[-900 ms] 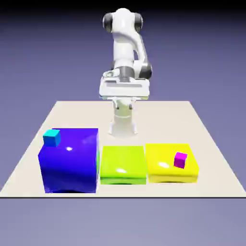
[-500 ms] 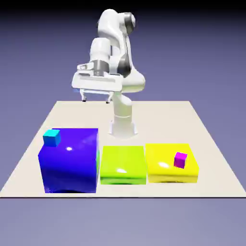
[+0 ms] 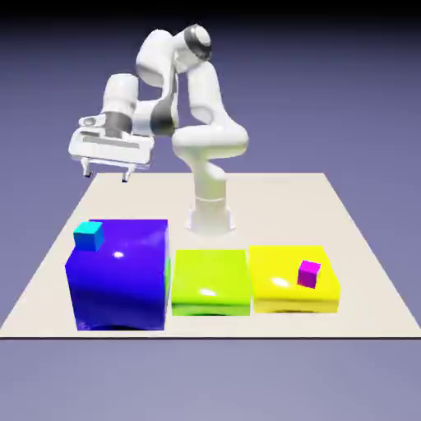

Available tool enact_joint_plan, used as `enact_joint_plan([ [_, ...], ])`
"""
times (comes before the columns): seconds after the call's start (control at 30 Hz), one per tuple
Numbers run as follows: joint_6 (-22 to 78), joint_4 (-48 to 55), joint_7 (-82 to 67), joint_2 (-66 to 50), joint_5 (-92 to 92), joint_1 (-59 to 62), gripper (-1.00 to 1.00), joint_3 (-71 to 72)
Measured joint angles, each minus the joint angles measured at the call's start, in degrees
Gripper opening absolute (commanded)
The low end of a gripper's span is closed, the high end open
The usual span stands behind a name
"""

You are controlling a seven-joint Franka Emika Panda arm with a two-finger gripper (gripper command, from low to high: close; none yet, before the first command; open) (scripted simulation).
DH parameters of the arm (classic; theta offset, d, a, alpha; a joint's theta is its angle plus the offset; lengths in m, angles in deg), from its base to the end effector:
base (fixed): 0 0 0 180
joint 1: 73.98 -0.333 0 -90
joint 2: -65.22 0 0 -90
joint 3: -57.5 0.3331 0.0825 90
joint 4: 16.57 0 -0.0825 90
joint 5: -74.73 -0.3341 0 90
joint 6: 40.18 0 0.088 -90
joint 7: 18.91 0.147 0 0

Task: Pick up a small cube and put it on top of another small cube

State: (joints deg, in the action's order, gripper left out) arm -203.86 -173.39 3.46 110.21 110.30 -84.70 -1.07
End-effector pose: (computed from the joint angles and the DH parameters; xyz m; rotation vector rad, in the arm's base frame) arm 0.2700 -0.2720 0.4343 -2.5935 0.9954 -1.0848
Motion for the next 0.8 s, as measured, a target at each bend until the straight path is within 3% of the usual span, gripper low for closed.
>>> enact_joint_plan([
  [0.8,8.8,3.6,-17.1,10.5,30.3,-8.5,0.0,-49.8],
])
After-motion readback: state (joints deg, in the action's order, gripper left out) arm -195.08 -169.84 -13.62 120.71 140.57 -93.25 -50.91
